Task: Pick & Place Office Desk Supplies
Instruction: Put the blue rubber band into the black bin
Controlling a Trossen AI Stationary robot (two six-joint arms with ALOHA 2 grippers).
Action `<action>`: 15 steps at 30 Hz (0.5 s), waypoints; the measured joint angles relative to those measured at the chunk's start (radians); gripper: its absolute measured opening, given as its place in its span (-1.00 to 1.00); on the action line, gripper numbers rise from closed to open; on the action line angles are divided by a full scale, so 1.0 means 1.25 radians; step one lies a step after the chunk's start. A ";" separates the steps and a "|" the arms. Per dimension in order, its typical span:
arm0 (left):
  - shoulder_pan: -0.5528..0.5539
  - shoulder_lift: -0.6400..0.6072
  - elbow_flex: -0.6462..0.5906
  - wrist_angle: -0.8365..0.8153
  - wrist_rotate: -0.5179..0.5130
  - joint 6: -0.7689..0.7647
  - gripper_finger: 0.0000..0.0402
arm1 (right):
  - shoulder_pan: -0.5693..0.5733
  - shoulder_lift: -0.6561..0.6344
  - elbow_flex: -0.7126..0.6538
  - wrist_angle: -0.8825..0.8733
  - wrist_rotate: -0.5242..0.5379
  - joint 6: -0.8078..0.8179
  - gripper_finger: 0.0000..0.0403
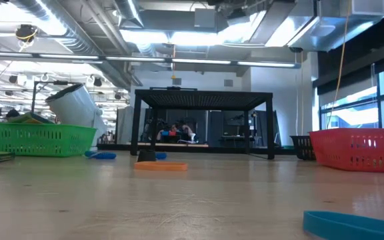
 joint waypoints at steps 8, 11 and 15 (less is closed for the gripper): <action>0.039 0.002 0.000 0.000 0.134 -0.070 -0.99 | 0.000 0.000 0.000 0.063 -0.163 0.032 0.15; 0.050 0.002 0.000 0.000 0.136 -0.073 -0.98 | 0.000 0.000 0.000 0.082 -0.190 0.032 0.15; 0.069 0.002 0.000 0.000 0.135 -0.073 -0.99 | 0.000 0.000 0.000 0.083 -0.208 0.033 0.15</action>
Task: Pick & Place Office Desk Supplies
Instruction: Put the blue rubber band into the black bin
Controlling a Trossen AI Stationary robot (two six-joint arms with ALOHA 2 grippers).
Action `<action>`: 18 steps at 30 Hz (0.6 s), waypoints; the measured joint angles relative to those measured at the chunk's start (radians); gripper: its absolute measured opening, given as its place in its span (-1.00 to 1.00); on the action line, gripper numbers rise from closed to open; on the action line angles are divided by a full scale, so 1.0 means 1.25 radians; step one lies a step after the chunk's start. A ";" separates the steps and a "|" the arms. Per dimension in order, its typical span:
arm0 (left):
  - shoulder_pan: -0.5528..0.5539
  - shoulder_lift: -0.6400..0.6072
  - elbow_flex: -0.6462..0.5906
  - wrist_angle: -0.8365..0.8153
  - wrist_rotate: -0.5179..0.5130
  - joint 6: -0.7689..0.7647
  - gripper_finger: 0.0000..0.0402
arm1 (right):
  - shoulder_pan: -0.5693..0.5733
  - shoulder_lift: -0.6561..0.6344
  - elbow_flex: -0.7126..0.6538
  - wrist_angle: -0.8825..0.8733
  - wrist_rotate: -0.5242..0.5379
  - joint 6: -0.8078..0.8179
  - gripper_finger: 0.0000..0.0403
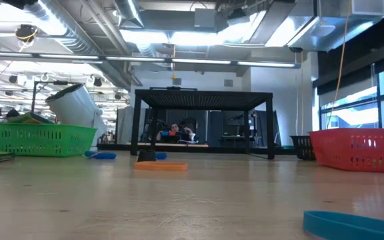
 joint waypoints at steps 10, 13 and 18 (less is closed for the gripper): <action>0.035 0.000 0.000 0.000 -0.001 -0.013 -0.99 | 0.000 0.000 0.000 0.000 0.000 0.002 0.15; 0.035 0.000 0.000 0.000 -0.002 -0.013 -0.98 | 0.000 0.000 0.000 0.000 0.001 0.002 0.15; 0.035 0.001 0.000 0.000 -0.028 -0.013 -0.98 | 0.000 0.000 0.000 0.000 0.001 0.002 0.13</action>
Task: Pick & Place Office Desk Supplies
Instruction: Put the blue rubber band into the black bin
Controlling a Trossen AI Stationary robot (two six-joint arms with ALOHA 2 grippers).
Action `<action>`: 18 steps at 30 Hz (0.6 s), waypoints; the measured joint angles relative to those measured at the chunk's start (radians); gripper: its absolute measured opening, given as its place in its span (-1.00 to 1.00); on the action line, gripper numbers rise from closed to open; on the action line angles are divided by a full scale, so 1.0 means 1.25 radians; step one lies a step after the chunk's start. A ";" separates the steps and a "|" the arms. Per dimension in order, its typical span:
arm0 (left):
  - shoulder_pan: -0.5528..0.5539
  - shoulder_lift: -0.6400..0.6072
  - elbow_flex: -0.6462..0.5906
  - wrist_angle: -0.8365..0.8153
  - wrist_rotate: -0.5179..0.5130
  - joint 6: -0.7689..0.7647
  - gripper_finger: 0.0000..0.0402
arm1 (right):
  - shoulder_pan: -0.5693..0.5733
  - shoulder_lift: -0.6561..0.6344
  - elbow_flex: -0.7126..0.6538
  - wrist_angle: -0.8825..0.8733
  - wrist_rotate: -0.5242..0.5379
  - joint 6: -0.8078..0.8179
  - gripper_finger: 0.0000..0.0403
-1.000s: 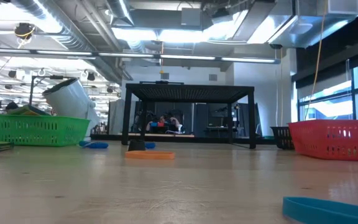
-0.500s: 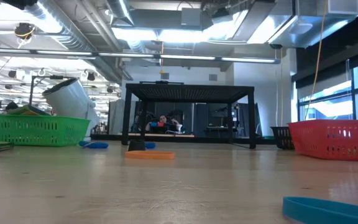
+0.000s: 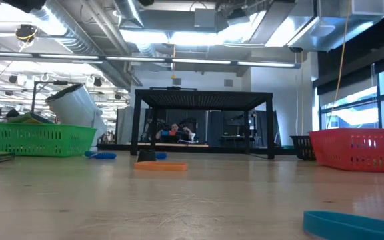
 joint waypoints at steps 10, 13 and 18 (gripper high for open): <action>0.000 0.000 0.000 0.000 -0.001 0.000 -0.97 | 0.000 0.000 0.000 0.000 0.003 0.000 -0.38; 0.000 0.000 0.000 0.000 0.000 0.000 -0.99 | -0.001 0.000 0.000 0.000 0.003 0.000 -0.63; -0.004 0.000 0.000 0.000 0.006 0.000 -0.97 | 0.000 0.000 0.000 0.000 -0.001 -0.005 -0.96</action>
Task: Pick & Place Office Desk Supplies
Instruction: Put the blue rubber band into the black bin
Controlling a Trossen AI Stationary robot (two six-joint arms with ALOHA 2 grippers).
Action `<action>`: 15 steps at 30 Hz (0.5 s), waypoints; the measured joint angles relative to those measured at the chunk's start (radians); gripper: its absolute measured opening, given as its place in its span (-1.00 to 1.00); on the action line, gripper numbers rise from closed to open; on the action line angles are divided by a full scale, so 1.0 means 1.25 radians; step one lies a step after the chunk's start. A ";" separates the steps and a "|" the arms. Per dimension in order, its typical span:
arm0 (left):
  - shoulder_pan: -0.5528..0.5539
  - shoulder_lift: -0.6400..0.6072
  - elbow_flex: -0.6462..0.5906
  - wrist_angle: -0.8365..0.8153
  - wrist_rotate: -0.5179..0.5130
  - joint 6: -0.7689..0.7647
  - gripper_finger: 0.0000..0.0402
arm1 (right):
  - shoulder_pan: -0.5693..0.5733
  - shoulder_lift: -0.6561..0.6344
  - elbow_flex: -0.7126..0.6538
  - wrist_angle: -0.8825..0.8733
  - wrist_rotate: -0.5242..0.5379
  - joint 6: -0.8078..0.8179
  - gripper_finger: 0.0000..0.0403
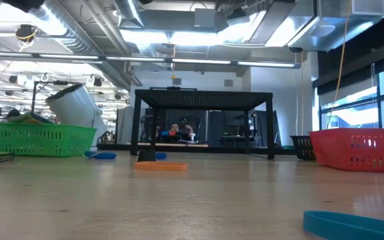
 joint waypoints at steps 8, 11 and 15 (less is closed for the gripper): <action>-0.005 0.000 0.000 0.000 -0.017 -0.042 -0.86 | 0.000 0.000 0.000 -0.001 0.001 0.003 -0.98; -0.006 0.000 0.000 -0.009 -0.026 -0.065 -0.73 | 0.000 -0.001 0.000 -0.006 0.001 0.003 -0.98; -0.006 -0.001 0.000 -0.030 -0.026 -0.083 -0.49 | 0.000 -0.001 -0.001 -0.023 0.027 0.007 -0.99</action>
